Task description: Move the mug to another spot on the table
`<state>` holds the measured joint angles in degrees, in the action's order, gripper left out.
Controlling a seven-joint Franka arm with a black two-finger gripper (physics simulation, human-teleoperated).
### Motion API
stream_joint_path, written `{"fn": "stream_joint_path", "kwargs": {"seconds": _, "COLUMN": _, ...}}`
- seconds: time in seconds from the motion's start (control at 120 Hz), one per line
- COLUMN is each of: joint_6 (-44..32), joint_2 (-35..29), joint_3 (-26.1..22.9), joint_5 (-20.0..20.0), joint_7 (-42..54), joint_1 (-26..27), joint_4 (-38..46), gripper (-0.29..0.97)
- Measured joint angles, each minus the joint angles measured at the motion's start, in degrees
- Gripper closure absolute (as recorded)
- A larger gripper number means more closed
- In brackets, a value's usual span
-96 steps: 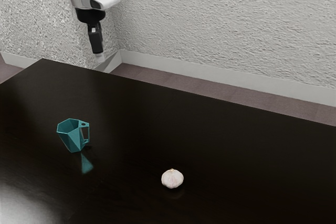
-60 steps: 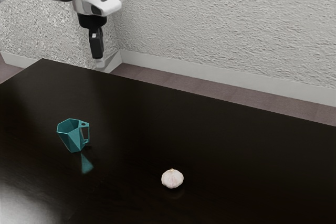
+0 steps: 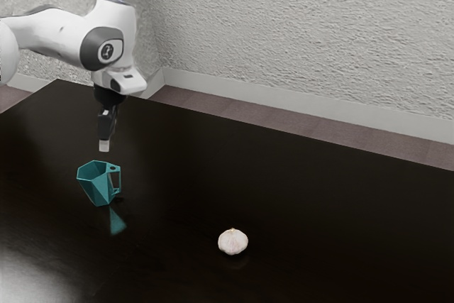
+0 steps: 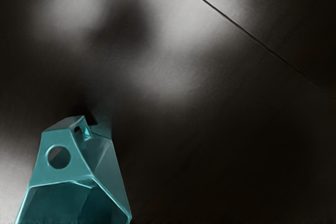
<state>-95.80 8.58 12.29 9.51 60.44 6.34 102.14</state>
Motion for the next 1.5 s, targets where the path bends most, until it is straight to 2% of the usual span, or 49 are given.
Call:
{"fn": "stream_joint_path", "kwargs": {"seconds": 0.267, "joint_6": -4.7, "joint_2": 5.7, "joint_3": 0.0, "joint_5": -1.4, "joint_7": 0.3, "joint_1": -2.9, "joint_4": 1.7, "gripper": 0.0}}
{"fn": "stream_joint_path", "kwargs": {"seconds": 0.483, "joint_6": -7.1, "joint_2": 13.4, "joint_3": 0.0, "joint_5": 0.7, "joint_7": -1.0, "joint_1": -3.8, "joint_4": -2.9, "gripper": 0.0}}
{"fn": "stream_joint_path", "kwargs": {"seconds": 0.675, "joint_6": -8.4, "joint_2": 18.2, "joint_3": 0.0, "joint_5": -0.3, "joint_7": -2.2, "joint_1": -4.4, "joint_4": -4.3, "gripper": 0.0}}
{"fn": "stream_joint_path", "kwargs": {"seconds": 0.8, "joint_6": -9.5, "joint_2": 19.8, "joint_3": 0.0, "joint_5": 0.0, "joint_7": -3.0, "joint_1": -4.7, "joint_4": -4.3, "gripper": 0.0}}
{"fn": "stream_joint_path", "kwargs": {"seconds": 0.9, "joint_6": -11.3, "joint_2": 20.3, "joint_3": -0.5, "joint_5": 3.7, "joint_7": -3.7, "joint_1": -4.5, "joint_4": -4.3, "gripper": 0.0}}
{"fn": "stream_joint_path", "kwargs": {"seconds": 1.0, "joint_6": -13.0, "joint_2": 21.0, "joint_3": -0.6, "joint_5": 5.5, "joint_7": -4.4, "joint_1": -4.7, "joint_4": -4.3, "gripper": 0.0}}
{"fn": "stream_joint_path", "kwargs": {"seconds": 1.342, "joint_6": -15.4, "joint_2": 21.2, "joint_3": -1.4, "joint_5": 5.9, "joint_7": -7.0, "joint_1": -4.7, "joint_4": -1.8, "gripper": 0.0}}
{"fn": "stream_joint_path", "kwargs": {"seconds": 1.417, "joint_6": -15.6, "joint_2": 21.1, "joint_3": -1.5, "joint_5": 5.8, "joint_7": -7.4, "joint_1": -4.7, "joint_4": -1.6, "gripper": 0.06}}
{"fn": "stream_joint_path", "kwargs": {"seconds": 1.5, "joint_6": -15.7, "joint_2": 21.0, "joint_3": -1.5, "joint_5": 5.7, "joint_7": -7.7, "joint_1": -4.8, "joint_4": -1.6, "gripper": 0.25}}
